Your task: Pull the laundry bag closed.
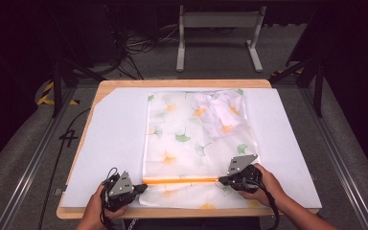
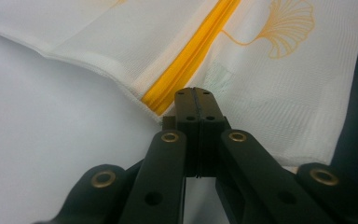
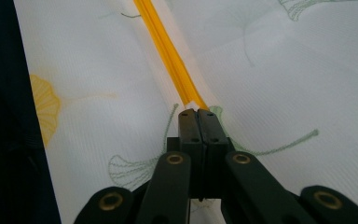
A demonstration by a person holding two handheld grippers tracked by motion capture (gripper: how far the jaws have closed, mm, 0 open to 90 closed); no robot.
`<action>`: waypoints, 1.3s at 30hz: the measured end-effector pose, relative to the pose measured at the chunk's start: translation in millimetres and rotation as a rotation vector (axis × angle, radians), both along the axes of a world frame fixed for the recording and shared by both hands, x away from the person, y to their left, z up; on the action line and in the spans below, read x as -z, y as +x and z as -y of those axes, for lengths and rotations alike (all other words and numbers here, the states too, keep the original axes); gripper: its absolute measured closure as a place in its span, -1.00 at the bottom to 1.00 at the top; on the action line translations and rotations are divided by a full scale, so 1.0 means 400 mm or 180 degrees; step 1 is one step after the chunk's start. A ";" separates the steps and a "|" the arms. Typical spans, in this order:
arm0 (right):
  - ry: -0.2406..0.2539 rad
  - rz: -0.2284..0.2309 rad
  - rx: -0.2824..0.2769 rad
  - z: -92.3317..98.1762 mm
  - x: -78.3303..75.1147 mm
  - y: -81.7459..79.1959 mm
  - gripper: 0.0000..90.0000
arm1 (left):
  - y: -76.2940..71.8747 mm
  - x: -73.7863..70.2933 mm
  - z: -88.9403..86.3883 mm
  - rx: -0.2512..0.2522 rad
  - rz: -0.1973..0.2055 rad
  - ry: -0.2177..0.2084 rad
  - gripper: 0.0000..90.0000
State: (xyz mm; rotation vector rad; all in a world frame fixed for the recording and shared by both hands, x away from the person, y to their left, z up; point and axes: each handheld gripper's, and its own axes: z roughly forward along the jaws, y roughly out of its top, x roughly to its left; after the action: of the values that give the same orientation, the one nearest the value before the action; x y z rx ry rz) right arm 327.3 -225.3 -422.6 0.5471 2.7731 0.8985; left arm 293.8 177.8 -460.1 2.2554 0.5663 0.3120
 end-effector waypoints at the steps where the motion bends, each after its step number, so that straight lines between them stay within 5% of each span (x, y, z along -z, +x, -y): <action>1: -0.0008 -0.0003 0.0007 0.003 0.000 -0.001 1.00 | 0.000 0.000 0.000 -0.0001 0.0000 0.0001 1.00; 39: 0.0076 -0.0022 0.0282 0.112 -0.019 -0.017 1.00 | 0.000 -0.001 0.002 -0.0006 -0.0003 0.0018 1.00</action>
State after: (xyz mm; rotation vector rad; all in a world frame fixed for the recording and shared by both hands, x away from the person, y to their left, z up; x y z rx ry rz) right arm 320.7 -270.0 -415.2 0.6723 2.7235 0.9131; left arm 293.9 177.2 -459.7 2.2606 0.5686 0.3140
